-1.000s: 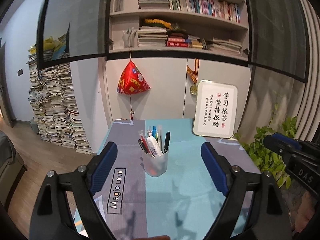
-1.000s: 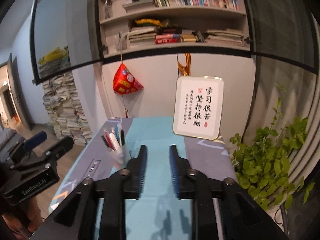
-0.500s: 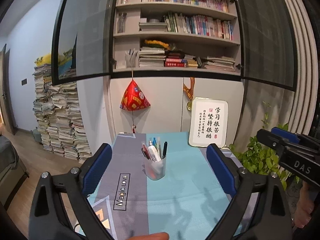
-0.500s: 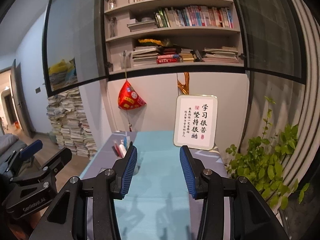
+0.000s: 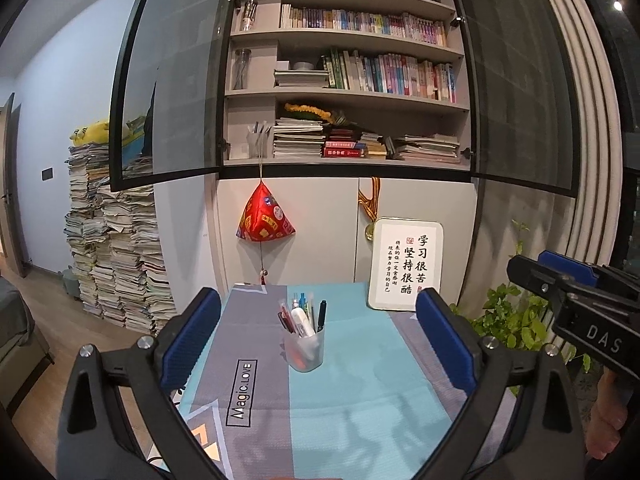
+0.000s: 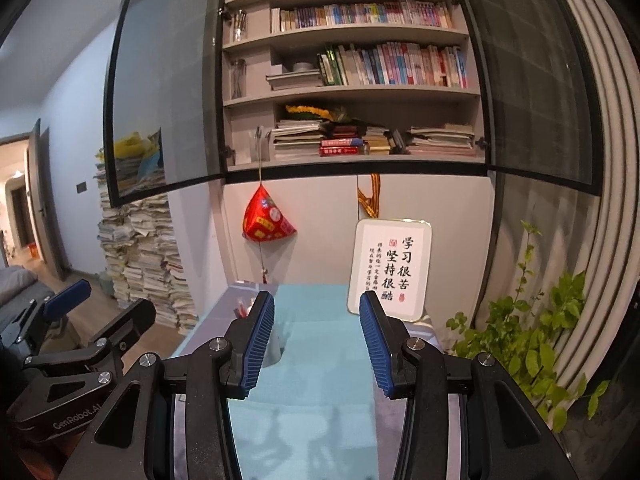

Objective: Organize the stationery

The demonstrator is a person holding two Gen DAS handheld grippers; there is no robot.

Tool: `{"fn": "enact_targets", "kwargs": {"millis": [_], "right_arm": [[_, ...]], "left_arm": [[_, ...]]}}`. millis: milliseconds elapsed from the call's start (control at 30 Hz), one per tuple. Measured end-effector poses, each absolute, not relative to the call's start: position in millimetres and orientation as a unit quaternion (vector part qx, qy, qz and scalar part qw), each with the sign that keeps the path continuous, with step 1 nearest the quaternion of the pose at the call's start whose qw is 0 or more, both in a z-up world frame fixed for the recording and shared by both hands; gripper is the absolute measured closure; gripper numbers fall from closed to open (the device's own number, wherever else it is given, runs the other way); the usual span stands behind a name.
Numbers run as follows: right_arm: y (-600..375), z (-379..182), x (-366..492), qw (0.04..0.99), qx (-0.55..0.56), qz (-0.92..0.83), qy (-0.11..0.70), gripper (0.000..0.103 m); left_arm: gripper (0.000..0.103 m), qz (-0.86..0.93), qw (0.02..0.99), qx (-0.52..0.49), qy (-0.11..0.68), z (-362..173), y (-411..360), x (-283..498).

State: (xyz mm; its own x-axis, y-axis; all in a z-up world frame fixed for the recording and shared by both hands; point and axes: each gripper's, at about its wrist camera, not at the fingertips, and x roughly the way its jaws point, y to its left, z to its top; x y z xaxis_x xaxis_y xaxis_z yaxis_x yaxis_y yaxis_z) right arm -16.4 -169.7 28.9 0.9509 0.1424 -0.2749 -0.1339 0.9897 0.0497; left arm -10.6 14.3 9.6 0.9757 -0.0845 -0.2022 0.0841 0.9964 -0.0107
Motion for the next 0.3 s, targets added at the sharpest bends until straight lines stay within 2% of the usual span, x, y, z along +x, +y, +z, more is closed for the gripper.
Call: {"fn": "enact_targets", "kwargs": {"millis": [300], "right_arm": [[-170.3,29.2,-18.2,0.987,0.015,0.07,0.142,0.058]], "left_arm": [[0.004,-0.046,0.994,0.0,0.097,9.5,12.4,-16.6]]}}
